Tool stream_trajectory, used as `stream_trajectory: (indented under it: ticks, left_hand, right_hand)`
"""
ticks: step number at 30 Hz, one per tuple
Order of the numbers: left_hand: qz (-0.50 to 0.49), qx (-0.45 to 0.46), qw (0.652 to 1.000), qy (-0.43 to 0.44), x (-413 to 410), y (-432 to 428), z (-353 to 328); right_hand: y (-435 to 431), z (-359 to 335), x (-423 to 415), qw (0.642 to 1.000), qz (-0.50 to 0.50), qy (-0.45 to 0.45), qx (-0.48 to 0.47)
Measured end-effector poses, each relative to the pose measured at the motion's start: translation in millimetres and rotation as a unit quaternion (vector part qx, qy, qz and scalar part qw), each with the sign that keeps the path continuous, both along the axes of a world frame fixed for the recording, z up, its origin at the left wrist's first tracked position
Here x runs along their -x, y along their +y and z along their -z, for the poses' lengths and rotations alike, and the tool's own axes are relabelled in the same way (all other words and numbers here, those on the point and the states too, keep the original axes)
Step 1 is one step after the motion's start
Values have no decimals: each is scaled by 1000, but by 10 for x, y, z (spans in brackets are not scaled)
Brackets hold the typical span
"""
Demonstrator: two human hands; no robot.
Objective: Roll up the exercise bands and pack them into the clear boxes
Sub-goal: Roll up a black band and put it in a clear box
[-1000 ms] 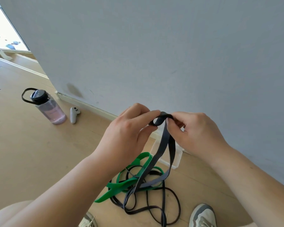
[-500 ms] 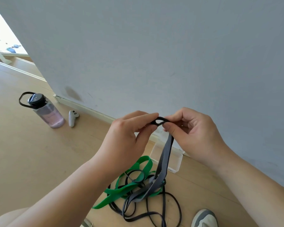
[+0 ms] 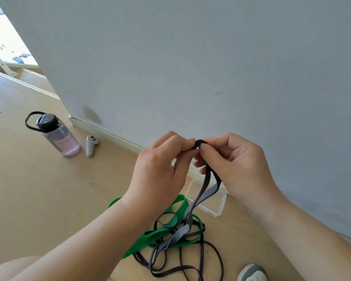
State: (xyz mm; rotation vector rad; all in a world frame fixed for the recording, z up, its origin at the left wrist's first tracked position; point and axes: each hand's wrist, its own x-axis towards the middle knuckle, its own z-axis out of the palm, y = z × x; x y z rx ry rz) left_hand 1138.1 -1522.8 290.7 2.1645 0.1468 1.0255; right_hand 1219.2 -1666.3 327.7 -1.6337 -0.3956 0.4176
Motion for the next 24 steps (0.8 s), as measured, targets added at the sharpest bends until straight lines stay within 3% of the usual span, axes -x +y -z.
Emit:
stream_trajectory:
  ticks: [5,10,12,15,17,19,21,24]
  left_hand:
    - [45,21,999,-4,-41,-6,7]
    - [65,23,998,8,-8,61,-75]
    - [76,104,990,48,-10,29,-125]
    - [93,279,940,173,-26,-52,-77]
    - [143,230,926,264,-39,-187,-26]
    - [192,195,917,289,-55,-390,2]
    - [171,189,929,269,-113,-491,39]
    - [85,84,955,271,-178,-421,12]
  right_hand:
    - [-13,-43,-68,998,46,33,-21]
    - [-56,-93,-134,999,14,-46,17]
    - [-64,-124,-131,995,7,-91,35]
    - [-18,-147,-79,988,17,-151,31]
    - [43,-155,-38,981,44,-187,31]
    - [96,-174,-17,978,66,-197,27]
    - [100,-204,-54,975,92,-203,9]
    - [-6,-224,-212,972,133,-192,-20]
